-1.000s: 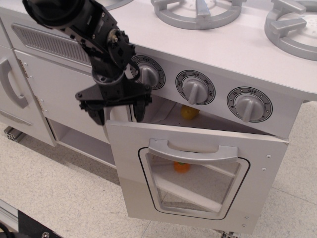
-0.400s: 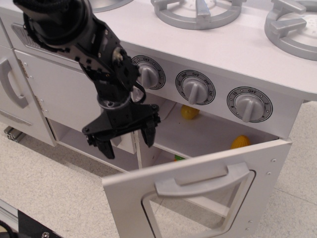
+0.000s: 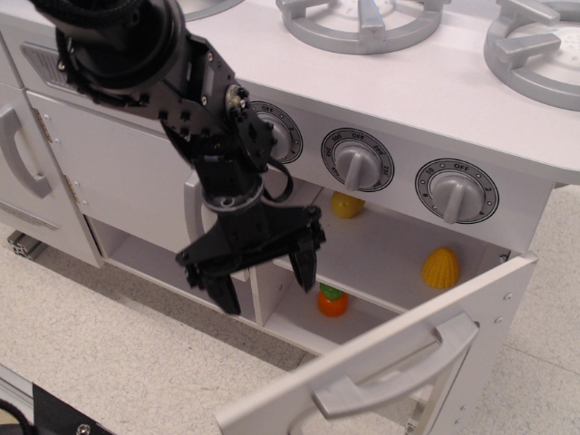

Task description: Open oven

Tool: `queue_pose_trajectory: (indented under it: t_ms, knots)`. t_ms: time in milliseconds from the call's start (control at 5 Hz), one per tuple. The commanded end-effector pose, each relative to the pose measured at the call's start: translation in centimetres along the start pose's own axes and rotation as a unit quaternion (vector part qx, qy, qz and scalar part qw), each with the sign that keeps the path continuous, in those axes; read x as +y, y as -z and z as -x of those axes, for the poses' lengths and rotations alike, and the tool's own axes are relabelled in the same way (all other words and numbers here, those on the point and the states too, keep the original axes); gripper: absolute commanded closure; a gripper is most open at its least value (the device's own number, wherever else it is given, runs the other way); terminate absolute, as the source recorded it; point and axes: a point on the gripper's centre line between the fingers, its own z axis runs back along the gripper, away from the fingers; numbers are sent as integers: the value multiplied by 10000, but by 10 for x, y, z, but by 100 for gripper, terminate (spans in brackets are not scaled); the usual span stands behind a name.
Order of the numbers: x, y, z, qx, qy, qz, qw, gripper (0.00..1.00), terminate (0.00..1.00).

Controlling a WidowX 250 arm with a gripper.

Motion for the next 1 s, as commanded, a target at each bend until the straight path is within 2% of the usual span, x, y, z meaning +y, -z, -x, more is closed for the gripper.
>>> queue_pose_trajectory:
  t_ms: [0,200,600,800]
  knots:
    - [-17,-22,34,386,214,24,9990,0,0]
    - [-12,-30,50,227,397,-71,9989,0,0]
    - [-12,-30,50,227,397,-71,9989,0,0]
    - [-12,-30,50,227,397,-71,9989,0,100]
